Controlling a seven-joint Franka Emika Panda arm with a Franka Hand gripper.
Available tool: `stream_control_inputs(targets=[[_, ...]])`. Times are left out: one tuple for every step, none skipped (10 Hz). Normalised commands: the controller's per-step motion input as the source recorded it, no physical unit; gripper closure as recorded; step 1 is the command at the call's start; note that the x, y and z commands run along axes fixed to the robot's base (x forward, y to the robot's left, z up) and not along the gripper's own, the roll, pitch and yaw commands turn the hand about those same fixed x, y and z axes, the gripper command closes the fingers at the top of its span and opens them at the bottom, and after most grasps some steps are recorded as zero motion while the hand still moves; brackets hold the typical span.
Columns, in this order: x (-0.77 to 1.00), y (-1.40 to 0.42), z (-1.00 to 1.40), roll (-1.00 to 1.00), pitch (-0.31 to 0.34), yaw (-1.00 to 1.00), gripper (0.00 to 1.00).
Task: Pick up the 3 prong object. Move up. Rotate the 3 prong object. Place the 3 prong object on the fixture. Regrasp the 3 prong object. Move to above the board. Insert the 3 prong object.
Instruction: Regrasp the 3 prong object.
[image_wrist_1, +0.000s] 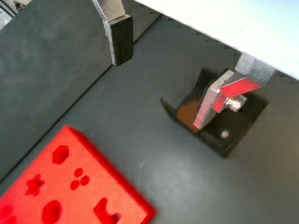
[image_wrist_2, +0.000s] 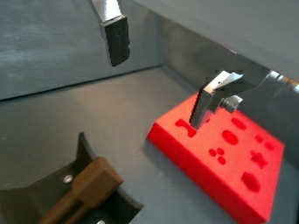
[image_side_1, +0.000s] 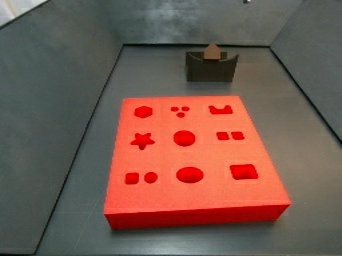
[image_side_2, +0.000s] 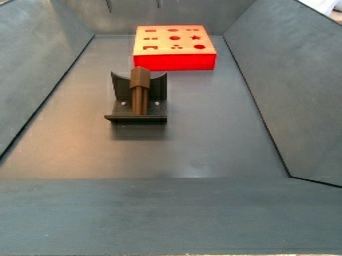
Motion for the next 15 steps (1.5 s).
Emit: stream_control_inputs(targets=[[-0.04, -0.03, 0.01, 1.0, 0.022, 0.02, 0.0], [-0.04, -0.03, 0.0, 1.0, 0.014, 0.03, 0.0], [-0.04, -0.03, 0.0, 1.0, 0.011, 0.03, 0.0], [-0.03, -0.02, 0.0, 1.0, 0.001, 0.03, 0.0], [-0.03, -0.02, 0.0, 1.0, -0.002, 0.03, 0.0], [-0.02, -0.02, 0.0, 1.0, -0.008, 0.03, 0.0], [-0.02, -0.02, 0.0, 1.0, -0.008, 0.03, 0.0], [-0.02, -0.02, 0.0, 1.0, -0.006, 0.03, 0.0], [-0.01, -0.02, 0.01, 1.0, -0.004, 0.03, 0.0], [0.01, -0.02, 0.0, 1.0, 0.005, 0.04, 0.0], [0.02, -0.03, 0.0, 1.0, 0.007, 0.04, 0.0], [0.03, -0.02, -0.02, 1.0, 0.017, 0.04, 0.0], [0.05, -0.03, -0.01, 1.0, 0.027, 0.04, 0.0], [0.06, -0.03, -0.02, 1.0, 0.039, 0.05, 0.0], [0.07, -0.03, -0.01, 1.0, 0.062, 0.06, 0.0]])
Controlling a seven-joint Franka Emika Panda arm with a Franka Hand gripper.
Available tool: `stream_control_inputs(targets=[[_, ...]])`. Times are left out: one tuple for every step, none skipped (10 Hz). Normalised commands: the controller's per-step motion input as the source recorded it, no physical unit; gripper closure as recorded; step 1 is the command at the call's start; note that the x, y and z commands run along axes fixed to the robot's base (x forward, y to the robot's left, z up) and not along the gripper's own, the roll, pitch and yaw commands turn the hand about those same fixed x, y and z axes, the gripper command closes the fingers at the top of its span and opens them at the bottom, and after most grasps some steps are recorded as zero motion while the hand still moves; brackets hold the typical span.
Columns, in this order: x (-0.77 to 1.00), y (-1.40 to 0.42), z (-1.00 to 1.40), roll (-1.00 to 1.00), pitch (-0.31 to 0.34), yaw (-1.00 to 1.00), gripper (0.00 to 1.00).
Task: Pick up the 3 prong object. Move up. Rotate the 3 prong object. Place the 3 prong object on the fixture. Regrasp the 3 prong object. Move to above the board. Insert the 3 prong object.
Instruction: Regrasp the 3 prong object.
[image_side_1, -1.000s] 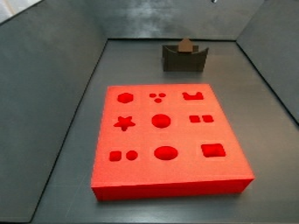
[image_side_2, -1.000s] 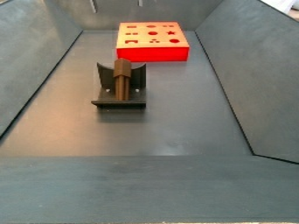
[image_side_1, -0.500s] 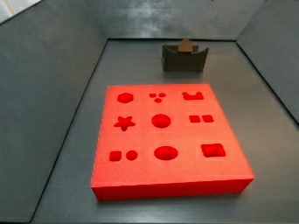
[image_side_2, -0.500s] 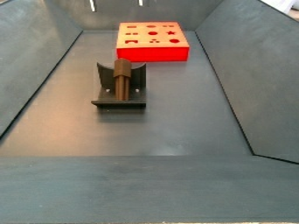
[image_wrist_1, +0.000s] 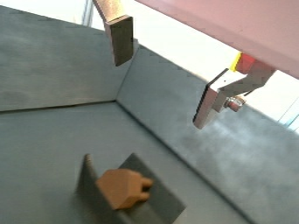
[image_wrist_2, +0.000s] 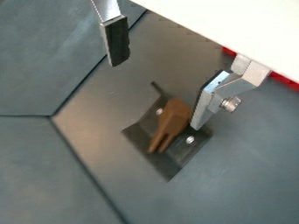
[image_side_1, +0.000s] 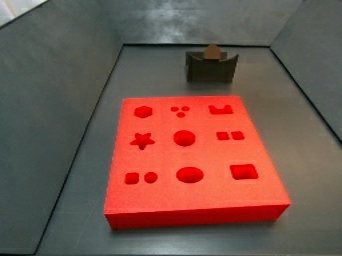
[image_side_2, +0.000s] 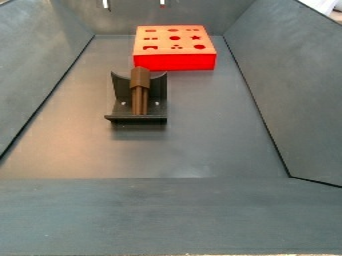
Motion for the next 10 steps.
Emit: stream_control_inputs(targets=[[0.09, -0.04, -0.02, 1.0, 0.091, 0.07, 0.0], [0.09, -0.04, -0.02, 1.0, 0.109, 0.08, 0.0], [0.1, -0.04, -0.02, 1.0, 0.148, 0.11, 0.0], [0.1, -0.04, -0.02, 0.78, 0.151, 0.14, 0.0], [0.1, -0.05, -0.02, 0.6, 0.142, 0.15, 0.0], [0.1, -0.05, -0.02, 0.36, 0.123, 0.17, 0.0], [0.1, -0.03, -0.01, 0.24, 0.098, 0.18, 0.0], [0.09, -0.03, -0.01, 0.2, 0.075, 0.19, 0.0], [0.03, 0.07, -1.0, 0.18, -0.044, 0.14, 0.0], [0.04, 0.07, -1.0, 0.17, -0.056, 0.14, 0.0]])
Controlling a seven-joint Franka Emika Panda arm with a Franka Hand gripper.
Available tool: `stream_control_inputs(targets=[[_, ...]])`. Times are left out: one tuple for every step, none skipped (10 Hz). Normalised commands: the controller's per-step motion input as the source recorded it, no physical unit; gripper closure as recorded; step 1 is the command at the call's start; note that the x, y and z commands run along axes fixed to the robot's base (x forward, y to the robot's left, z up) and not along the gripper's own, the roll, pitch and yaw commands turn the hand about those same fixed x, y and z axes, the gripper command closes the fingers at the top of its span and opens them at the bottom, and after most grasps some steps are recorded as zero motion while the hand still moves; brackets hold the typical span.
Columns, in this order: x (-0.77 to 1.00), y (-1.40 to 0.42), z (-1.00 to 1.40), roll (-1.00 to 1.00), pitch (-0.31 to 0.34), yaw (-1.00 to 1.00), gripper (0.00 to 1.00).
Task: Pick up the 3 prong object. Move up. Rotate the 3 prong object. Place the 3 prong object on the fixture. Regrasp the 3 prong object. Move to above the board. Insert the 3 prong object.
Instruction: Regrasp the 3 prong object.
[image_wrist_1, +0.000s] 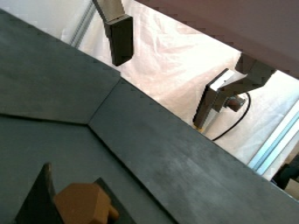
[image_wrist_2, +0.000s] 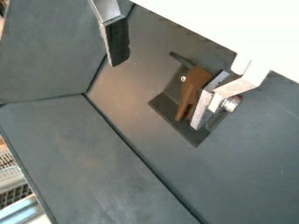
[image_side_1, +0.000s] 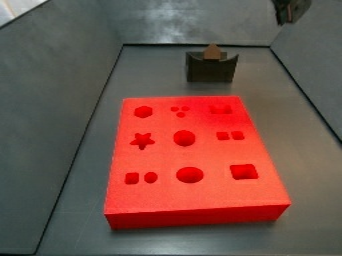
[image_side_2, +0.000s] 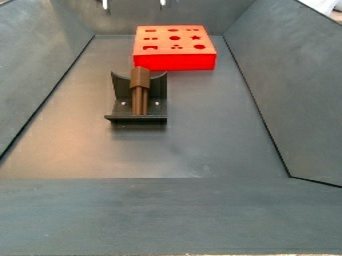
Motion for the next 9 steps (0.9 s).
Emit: stream_control_inputs(targets=[[0.05, 0.06, -1.0, 0.15, -0.084, 0.1, 0.0], [0.05, 0.06, -1.0, 0.1, -0.099, 0.07, 0.0], [0.06, 0.06, -1.0, 0.07, -0.104, 0.05, 0.0], [0.07, 0.05, -1.0, 0.06, -0.105, 0.03, 0.0], [0.07, 0.05, -1.0, 0.06, -0.098, 0.01, 0.0], [0.08, 0.04, -1.0, 0.06, -0.084, -0.02, 0.0], [0.09, 0.04, -1.0, 0.06, -0.071, -0.02, 0.0], [0.1, 0.04, -1.0, 0.06, -0.052, -0.03, 0.0], [0.1, 0.02, -0.96, 0.06, -0.028, -0.03, 0.0]])
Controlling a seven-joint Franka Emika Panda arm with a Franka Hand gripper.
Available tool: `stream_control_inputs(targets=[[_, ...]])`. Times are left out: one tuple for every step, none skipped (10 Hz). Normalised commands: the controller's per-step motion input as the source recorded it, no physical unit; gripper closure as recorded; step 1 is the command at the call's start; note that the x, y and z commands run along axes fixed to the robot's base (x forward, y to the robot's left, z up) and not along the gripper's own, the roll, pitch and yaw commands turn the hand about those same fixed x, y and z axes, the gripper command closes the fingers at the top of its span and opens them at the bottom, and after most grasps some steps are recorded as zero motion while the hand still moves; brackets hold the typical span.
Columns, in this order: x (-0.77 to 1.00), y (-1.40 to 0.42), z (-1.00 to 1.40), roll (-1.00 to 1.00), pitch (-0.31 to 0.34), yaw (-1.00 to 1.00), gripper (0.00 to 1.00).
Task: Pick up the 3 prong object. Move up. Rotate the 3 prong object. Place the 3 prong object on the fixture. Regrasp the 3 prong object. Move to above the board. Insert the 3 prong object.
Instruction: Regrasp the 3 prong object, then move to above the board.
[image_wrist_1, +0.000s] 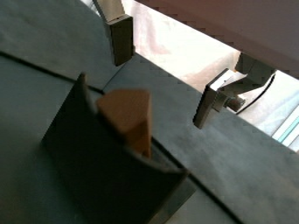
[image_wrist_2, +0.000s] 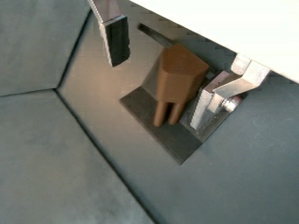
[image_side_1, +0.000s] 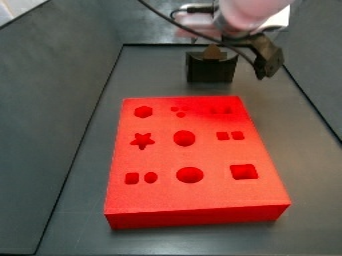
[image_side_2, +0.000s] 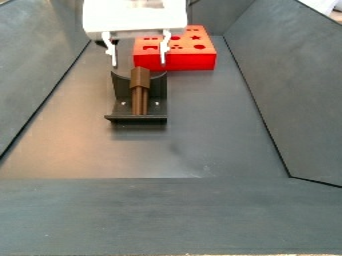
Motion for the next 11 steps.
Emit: stream_control_inputs(targets=[[0.1, 0.02, -0.82, 0.06, -0.011, -0.02, 0.0], [0.09, 0.01, -0.68, 0.06, -0.003, -0.01, 0.0], [0.08, 0.01, -0.51, 0.06, 0.002, 0.0, 0.0], [0.07, 0.0, -0.38, 0.05, -0.004, 0.02, 0.0], [0.05, 0.0, -0.22, 0.05, -0.007, 0.04, 0.0], [0.02, -0.01, -0.18, 0.05, -0.002, 0.03, 0.0], [0.01, -0.01, -0.18, 0.05, -0.008, 0.03, 0.0], [0.01, -0.01, -0.18, 0.05, -0.008, 0.03, 0.0], [0.01, -0.01, -0.18, 0.05, -0.008, 0.03, 0.0], [0.0, 0.0, 0.0, 0.0, 0.0, 0.0, 1.0], [-0.1, -0.11, 1.0, 0.06, -0.527, 0.1, 1.0]])
